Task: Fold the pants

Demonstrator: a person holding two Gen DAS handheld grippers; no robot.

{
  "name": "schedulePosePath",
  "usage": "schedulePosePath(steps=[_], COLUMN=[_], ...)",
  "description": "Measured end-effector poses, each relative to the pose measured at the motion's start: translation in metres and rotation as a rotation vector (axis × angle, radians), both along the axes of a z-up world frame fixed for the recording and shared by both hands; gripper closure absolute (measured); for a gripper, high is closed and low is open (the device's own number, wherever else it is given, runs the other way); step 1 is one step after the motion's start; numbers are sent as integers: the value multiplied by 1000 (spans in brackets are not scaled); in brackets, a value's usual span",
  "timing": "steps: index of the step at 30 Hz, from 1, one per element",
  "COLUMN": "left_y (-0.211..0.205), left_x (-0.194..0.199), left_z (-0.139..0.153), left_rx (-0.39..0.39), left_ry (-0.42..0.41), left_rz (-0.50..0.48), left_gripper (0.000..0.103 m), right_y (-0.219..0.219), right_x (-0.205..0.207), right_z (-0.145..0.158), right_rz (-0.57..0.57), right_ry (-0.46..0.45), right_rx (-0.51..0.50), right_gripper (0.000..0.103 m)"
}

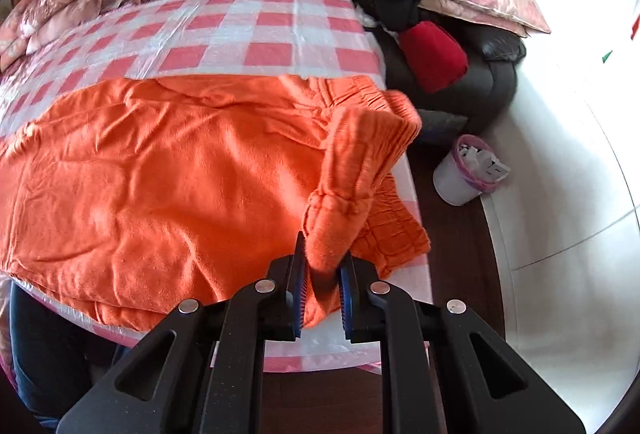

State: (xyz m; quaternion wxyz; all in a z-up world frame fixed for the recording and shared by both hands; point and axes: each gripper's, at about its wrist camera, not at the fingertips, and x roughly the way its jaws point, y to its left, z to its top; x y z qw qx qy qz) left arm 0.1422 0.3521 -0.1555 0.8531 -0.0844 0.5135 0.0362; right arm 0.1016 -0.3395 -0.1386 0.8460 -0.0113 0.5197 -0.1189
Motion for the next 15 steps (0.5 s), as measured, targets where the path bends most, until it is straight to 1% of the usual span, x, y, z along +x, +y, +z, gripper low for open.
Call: schedulePosePath(steps=[2, 4, 7, 8, 9, 11, 12, 14, 15], left_y=[1, 3, 7, 6, 5, 7, 5, -6, -3], left_x=[4, -2, -10, -11, -9, -2, -2, -5, 1], left_z=[-21, -19, -5, 0, 1, -5, -1, 14, 8], left_rx=[5, -20, -34, -23, -6, 26, 48, 106, 117], left_ry=[68, 36, -28, -45, -45, -7, -13, -68, -29], left_rz=[4, 16, 53, 56, 59, 85, 101, 82, 91], left_gripper=[101, 101, 101, 101, 101, 101, 101, 101, 101], right_y=[4, 9, 5, 4, 4, 8, 11, 14, 16], right_x=[3, 0, -5, -7, -8, -8, -7, -3, -3], right_z=[-12, -16, -10, -5, 0, 8, 7, -3, -9], right_rz=[2, 14, 4, 1, 3, 23, 34, 34, 40], right_ry=[42, 44, 14, 0, -18, -46, -43, -9, 10], right_rx=[7, 6, 38, 44, 46, 40, 39, 38, 39], right_gripper=[89, 88, 88, 88, 88, 88, 88, 88, 84])
